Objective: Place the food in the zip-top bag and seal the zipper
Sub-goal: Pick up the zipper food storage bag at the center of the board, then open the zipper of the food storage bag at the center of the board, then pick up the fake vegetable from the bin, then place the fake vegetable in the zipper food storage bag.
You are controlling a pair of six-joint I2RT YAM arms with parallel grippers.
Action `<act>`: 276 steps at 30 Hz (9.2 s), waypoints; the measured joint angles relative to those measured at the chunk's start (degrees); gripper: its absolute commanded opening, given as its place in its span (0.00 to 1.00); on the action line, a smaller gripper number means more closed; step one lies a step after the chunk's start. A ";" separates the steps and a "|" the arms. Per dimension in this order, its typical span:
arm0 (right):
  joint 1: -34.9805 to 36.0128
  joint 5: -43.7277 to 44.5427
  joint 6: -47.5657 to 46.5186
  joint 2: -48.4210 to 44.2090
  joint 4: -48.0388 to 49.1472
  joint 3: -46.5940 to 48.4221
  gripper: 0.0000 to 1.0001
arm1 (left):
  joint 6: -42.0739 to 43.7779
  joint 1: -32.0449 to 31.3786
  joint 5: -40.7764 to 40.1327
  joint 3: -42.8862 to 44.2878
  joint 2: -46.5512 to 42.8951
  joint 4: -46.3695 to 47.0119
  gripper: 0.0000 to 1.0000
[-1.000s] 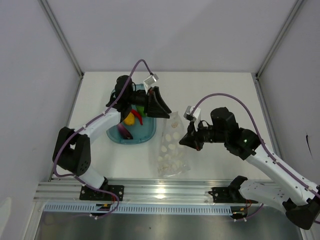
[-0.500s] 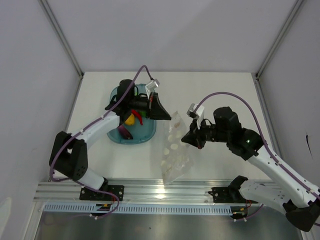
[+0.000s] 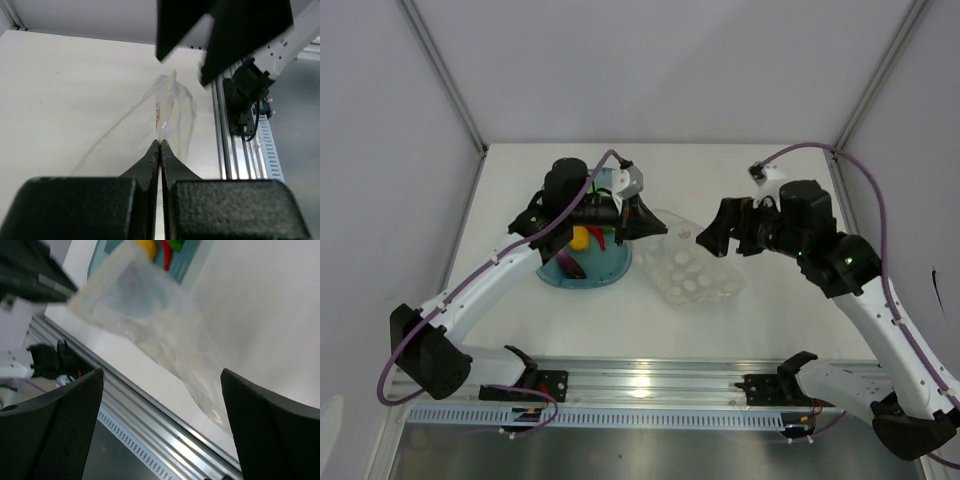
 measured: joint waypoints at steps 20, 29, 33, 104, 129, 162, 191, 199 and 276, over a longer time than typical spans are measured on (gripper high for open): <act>-1.86 -3.96 -0.39 20.28 -17.70 22.12 0.76 | 16.63 -17.29 -13.42 0.76 -1.66 -18.97 0.01; 3.61 -5.86 -2.16 21.57 -18.36 23.54 0.69 | 16.92 -17.33 -13.94 0.74 -2.10 -19.15 0.01; 5.75 -6.05 -3.54 22.40 -19.10 23.58 0.69 | 16.96 -17.33 -13.92 0.76 -2.10 -19.26 0.01; 8.46 36.63 -2.91 22.84 -12.61 16.57 0.00 | -27.91 0.46 -46.66 -2.01 -4.85 0.33 0.95; 11.65 46.34 -4.20 32.24 -1.46 6.40 0.00 | -31.45 8.31 -56.33 16.72 20.24 -25.59 0.93; 5.27 27.43 3.52 23.30 10.82 -0.02 0.00 | -36.94 12.92 -55.69 30.80 38.49 -38.36 0.99; 4.20 26.49 3.58 21.31 11.45 -3.30 0.00 | -49.88 12.79 -58.47 38.05 48.74 -46.86 1.00; 4.20 26.36 3.82 21.27 11.54 -3.34 0.00 | -50.23 12.79 -58.49 39.12 50.14 -47.25 0.91; 1.38 20.46 17.49 14.97 10.84 -2.78 0.00 | -55.91 -5.64 -33.05 -10.19 5.68 8.17 0.00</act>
